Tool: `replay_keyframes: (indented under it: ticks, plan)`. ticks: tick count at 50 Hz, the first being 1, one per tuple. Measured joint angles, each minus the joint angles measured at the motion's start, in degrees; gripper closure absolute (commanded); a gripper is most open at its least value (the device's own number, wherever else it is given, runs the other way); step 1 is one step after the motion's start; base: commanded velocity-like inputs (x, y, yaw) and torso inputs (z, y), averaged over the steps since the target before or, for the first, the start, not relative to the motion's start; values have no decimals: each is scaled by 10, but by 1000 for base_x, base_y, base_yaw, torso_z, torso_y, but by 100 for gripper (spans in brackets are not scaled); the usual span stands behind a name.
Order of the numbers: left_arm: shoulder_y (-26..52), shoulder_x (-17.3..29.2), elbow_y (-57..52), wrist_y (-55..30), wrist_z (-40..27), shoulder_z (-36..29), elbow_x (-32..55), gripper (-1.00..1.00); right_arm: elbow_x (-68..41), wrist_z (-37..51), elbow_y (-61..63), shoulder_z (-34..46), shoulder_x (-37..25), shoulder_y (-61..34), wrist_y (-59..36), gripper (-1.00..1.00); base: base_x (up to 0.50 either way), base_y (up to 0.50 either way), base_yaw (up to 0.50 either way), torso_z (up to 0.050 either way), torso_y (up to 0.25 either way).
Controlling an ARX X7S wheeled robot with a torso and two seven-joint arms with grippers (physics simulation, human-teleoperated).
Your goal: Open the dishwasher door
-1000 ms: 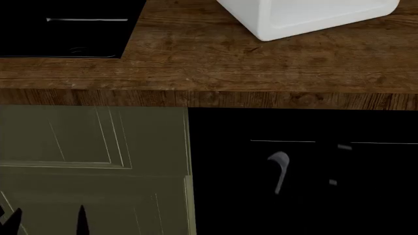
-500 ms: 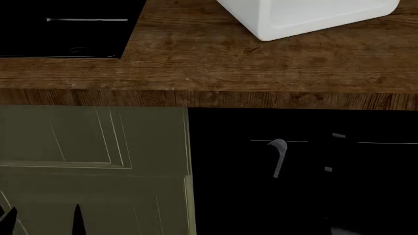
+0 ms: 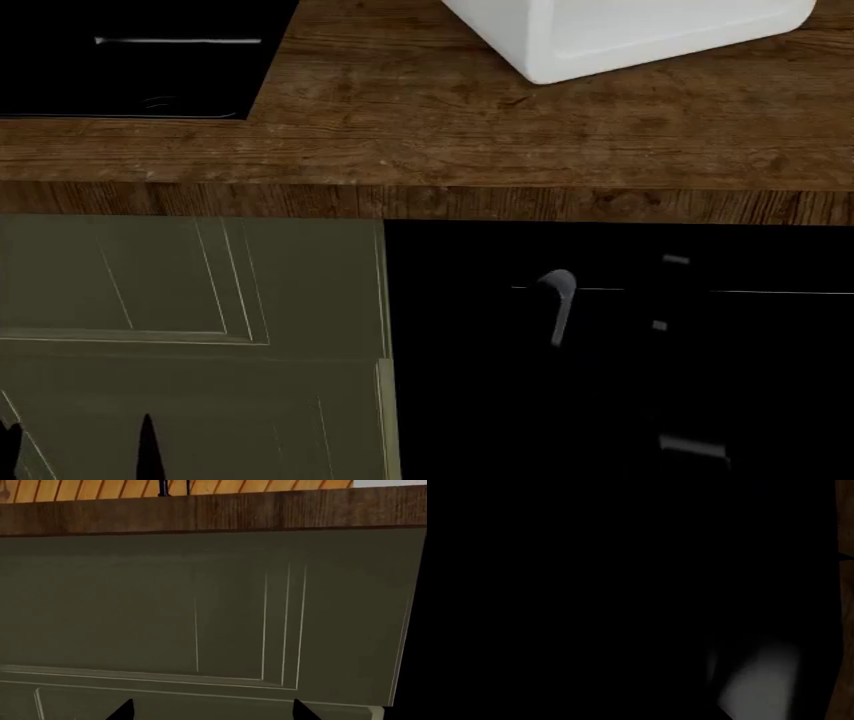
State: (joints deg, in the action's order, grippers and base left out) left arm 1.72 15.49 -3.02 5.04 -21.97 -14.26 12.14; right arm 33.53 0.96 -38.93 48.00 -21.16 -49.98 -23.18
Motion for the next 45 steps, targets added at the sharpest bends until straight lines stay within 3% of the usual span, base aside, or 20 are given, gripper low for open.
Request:
replay_keyframes:
  ticks: [1, 2, 17, 45]
  plan:
    - [0, 0, 1, 1, 0, 0, 0, -100, 7, 1, -3, -2, 1, 1, 2, -100, 21, 0, 9, 0, 0]
    - [0, 0, 2, 1, 0, 0, 1, -100, 14, 2, -6, -4, 3, 2, 4, 100, 21, 0, 9, 0, 0]
    - [1, 2, 6, 6, -2, 0, 4, -100, -13, 72, -14, 25, -6, -15, 10, 100, 17, 0, 12, -2, 0]
    - [2, 4, 1, 5, -7, -7, 6, -100, 6, 6, 91, 9, -41, 14, -36, 100, 2, 0, 3, -1, 0]
